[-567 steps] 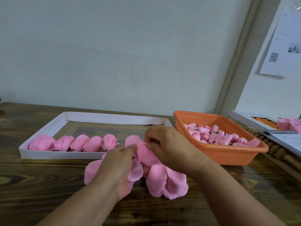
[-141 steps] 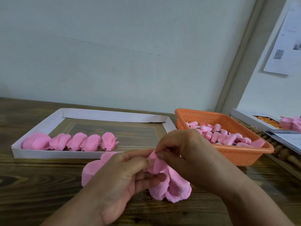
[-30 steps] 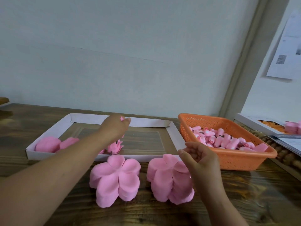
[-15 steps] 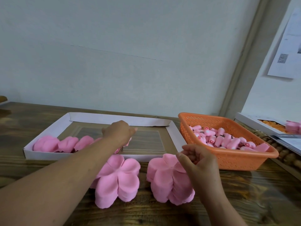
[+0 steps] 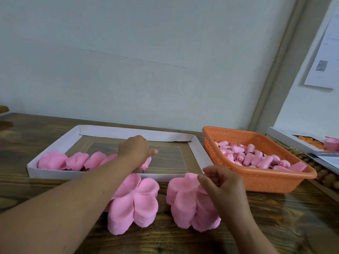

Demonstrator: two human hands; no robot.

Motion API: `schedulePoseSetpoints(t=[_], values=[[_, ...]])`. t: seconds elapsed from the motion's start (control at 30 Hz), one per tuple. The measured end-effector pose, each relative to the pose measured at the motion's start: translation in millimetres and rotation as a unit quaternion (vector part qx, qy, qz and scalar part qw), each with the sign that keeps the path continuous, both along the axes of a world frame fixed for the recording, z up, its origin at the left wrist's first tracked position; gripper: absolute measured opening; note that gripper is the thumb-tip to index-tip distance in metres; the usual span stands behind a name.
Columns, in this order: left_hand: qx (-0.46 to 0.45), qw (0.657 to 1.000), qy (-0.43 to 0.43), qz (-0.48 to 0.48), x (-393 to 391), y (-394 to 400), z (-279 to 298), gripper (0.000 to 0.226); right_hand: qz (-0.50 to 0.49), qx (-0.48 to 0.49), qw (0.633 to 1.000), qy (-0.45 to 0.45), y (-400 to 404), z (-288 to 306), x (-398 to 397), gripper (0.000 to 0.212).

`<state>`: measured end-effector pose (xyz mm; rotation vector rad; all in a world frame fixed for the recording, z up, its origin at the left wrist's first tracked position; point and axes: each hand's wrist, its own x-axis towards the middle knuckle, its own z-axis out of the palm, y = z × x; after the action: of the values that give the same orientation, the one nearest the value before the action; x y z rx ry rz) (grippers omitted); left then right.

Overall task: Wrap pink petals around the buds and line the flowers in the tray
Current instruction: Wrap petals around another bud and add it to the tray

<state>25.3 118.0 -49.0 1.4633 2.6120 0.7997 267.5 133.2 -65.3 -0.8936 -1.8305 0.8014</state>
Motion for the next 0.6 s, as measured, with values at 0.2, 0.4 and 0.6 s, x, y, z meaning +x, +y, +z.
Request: schedulePoseSetpoints(t=[0.2, 0.4, 0.6], values=[[0.021, 1.000, 0.015, 0.009, -0.3, 5.4, -8.4, 0.039, -0.001, 0.006, 1.000, -0.013, 0.3, -0.2, -0.1, 0.018], [-0.080, 0.996, 0.036, 0.007, -5.0, 4.4, -12.5, 0.043, 0.003, 0.009, 1.000, -0.018, 0.5, -0.6, 0.3, 0.014], [-0.112, 0.994, 0.005, -0.019, -3.3, 0.7, -12.5, 0.047, 0.005, 0.011, 1.000, -0.026, -0.7, 0.0, -1.1, 0.021]])
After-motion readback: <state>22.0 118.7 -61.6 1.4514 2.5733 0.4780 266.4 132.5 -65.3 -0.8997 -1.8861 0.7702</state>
